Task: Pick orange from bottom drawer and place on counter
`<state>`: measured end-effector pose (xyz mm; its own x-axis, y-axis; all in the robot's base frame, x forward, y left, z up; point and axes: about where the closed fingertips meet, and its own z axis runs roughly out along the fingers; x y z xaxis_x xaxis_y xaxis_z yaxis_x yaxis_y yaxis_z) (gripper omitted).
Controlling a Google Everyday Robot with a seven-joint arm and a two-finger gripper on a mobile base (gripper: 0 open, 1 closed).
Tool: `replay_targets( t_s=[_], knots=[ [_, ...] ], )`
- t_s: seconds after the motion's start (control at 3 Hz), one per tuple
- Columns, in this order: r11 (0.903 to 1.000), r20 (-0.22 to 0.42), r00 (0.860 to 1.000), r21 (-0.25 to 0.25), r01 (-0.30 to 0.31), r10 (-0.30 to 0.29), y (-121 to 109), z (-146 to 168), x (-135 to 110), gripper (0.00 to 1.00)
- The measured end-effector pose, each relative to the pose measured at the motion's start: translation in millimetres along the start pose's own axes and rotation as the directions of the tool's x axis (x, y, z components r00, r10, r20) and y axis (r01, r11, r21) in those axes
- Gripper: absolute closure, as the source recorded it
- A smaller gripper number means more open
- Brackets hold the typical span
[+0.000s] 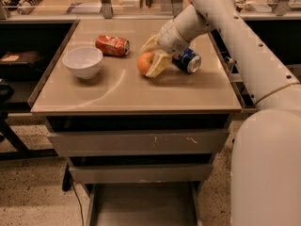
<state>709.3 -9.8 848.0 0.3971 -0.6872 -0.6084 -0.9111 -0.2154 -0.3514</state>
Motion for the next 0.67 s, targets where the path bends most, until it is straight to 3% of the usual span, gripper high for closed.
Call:
replay_targets(
  t_s=[0.67],
  knots=[
    [1.0000,0.000,1.000,0.000,0.000,0.000,0.0,0.0,0.0,0.12]
  ],
)
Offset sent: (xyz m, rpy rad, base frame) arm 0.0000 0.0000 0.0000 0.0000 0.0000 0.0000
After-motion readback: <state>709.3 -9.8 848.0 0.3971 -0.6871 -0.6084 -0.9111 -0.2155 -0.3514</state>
